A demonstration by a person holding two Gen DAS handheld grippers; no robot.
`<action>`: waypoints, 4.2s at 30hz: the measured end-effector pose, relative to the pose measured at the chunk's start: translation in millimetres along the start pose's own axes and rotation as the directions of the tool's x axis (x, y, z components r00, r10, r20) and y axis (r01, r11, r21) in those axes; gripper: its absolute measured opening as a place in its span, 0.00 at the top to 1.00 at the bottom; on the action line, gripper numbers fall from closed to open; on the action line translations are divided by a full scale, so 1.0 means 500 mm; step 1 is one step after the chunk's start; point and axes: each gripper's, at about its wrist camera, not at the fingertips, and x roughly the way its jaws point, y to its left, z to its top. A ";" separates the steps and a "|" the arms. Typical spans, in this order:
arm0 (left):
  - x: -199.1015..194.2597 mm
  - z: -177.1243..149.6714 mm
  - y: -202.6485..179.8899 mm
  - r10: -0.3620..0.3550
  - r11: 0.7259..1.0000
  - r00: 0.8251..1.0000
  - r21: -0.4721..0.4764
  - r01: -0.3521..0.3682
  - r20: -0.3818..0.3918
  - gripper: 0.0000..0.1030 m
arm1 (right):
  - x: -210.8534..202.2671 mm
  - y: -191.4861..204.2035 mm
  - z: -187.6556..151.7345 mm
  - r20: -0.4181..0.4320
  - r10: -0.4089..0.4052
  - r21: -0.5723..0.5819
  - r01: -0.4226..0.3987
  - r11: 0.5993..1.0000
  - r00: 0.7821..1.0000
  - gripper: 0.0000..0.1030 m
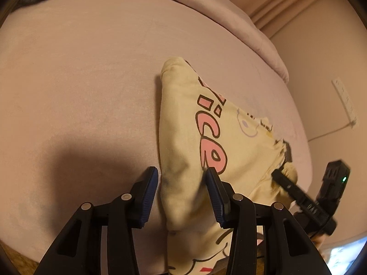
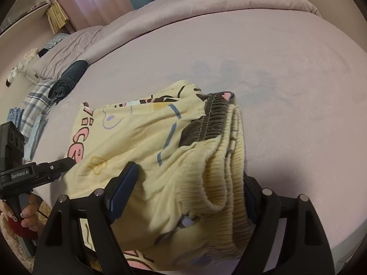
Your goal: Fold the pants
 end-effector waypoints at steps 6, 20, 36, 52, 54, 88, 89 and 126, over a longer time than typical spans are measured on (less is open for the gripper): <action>0.021 -0.015 -0.038 0.067 0.992 0.997 0.107 -0.071 0.038 0.38 | 0.010 0.003 0.004 -0.004 0.034 0.000 -0.034 0.999 0.999 0.22; 0.032 -0.022 -0.037 -0.021 0.997 0.998 0.080 0.017 0.052 0.82 | 0.025 0.019 0.003 0.031 0.014 0.004 -0.014 1.000 0.999 0.41; -0.173 0.033 -0.084 -0.121 0.982 0.973 0.168 0.088 0.196 0.85 | -0.109 0.094 0.056 0.195 0.123 -0.047 -0.116 0.992 0.973 0.79; -0.107 0.203 0.014 0.038 0.993 0.975 0.104 -0.062 0.218 0.85 | 0.036 0.196 0.196 0.177 0.128 -0.113 -0.109 0.988 0.976 0.78; -0.066 0.210 0.046 0.059 0.994 0.984 0.080 -0.073 0.170 0.85 | 0.075 0.192 0.203 0.139 0.110 -0.110 -0.095 0.989 0.984 0.78; -0.221 0.067 0.071 0.223 0.975 0.927 -0.052 -0.218 0.302 0.34 | -0.028 0.095 0.136 0.153 -0.185 0.035 0.182 0.983 0.971 0.21; -0.228 0.063 0.057 0.221 0.975 0.925 -0.046 -0.217 0.311 0.24 | -0.044 0.097 0.133 0.166 -0.189 0.038 0.185 0.982 0.968 0.20; -0.287 -0.055 -0.089 0.387 0.911 0.829 -0.028 -0.412 0.404 0.14 | -0.213 0.296 0.021 0.374 -0.168 -0.148 0.237 0.960 0.912 0.18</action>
